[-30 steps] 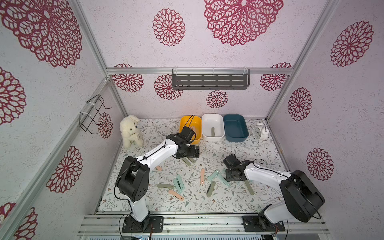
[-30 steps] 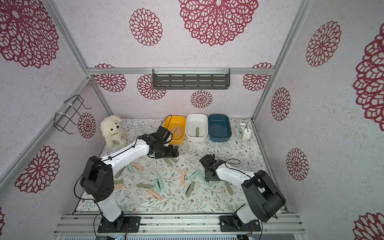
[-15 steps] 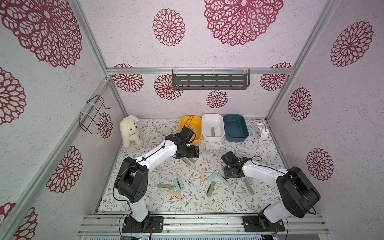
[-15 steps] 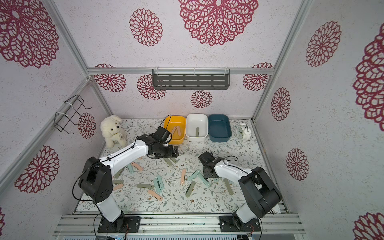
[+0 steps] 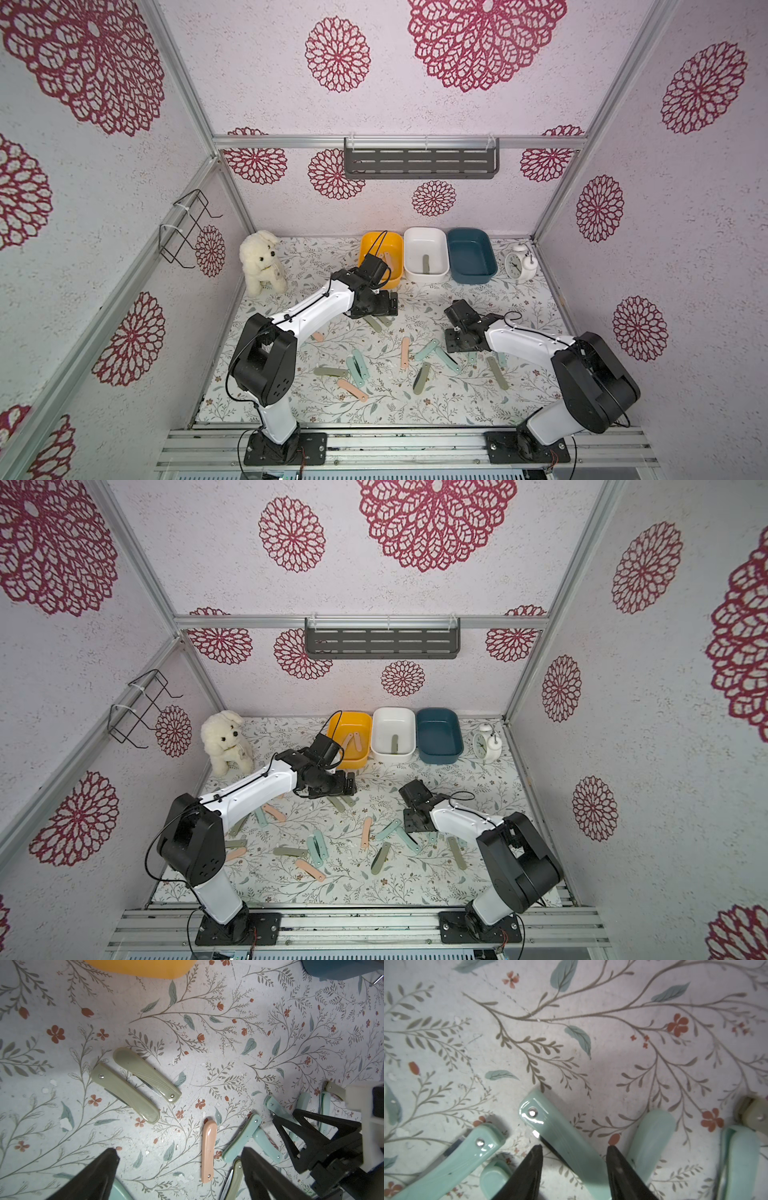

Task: Place the fruit knives into the storage box by color
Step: Pick up the fruit knife from the center of the board.

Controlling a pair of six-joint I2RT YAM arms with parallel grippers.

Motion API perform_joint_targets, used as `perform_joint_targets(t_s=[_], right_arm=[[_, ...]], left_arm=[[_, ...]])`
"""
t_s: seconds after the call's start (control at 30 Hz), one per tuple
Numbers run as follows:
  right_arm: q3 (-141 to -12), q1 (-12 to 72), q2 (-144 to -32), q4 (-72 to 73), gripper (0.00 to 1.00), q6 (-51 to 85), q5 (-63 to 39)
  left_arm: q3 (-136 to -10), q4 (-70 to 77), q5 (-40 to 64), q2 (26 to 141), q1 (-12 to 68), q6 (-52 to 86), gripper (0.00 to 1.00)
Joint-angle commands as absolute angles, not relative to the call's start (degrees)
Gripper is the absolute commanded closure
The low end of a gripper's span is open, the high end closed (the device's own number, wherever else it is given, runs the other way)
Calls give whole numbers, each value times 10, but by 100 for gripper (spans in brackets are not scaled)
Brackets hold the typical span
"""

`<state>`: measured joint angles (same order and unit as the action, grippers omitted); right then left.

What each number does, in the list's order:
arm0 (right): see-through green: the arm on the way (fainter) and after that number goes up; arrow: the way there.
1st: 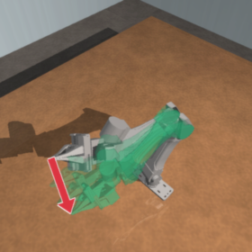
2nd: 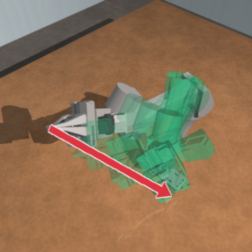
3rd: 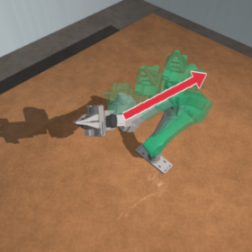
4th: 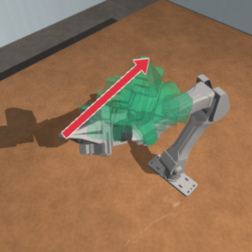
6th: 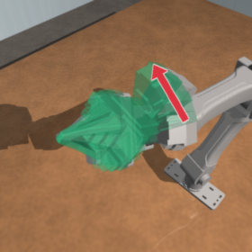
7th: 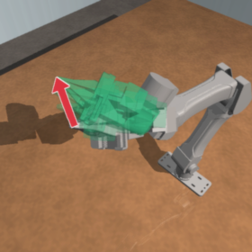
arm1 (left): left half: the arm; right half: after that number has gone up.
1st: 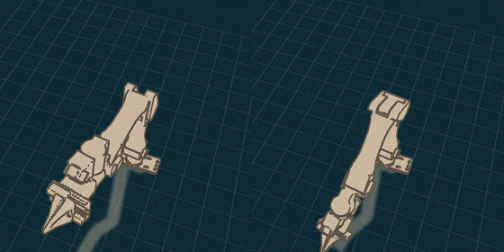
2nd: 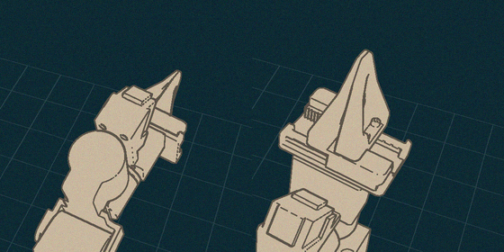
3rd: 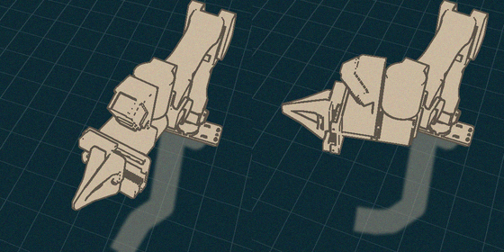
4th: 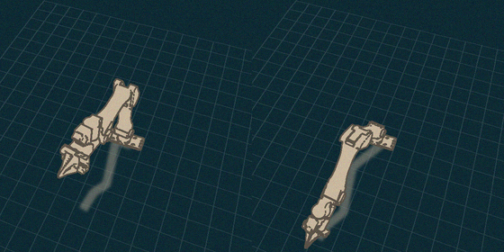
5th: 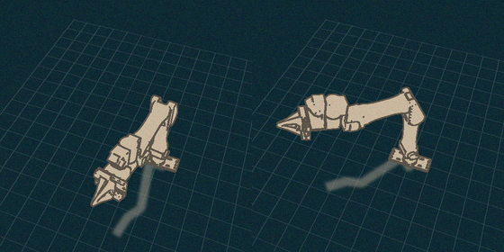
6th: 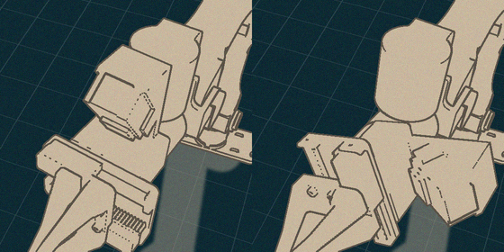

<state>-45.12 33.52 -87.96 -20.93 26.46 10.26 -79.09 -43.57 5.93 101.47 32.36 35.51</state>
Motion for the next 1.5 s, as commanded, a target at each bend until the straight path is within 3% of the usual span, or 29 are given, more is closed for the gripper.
perform_joint_targets(t_s=[0.0,0.5,1.2,1.47], right_arm=[[-434,333,-866,-215,50,263,87],[-408,346,-852,-227,73,292,89],[-535,326,-882,-250,78,279,118],[-619,275,-896,-254,78,242,127]], left_arm=[[-785,-423,59,996,320,358,3],[-765,-413,58,980,321,359,3],[-831,-462,35,993,299,361,3],[-884,-478,37,1024,288,368,3]])
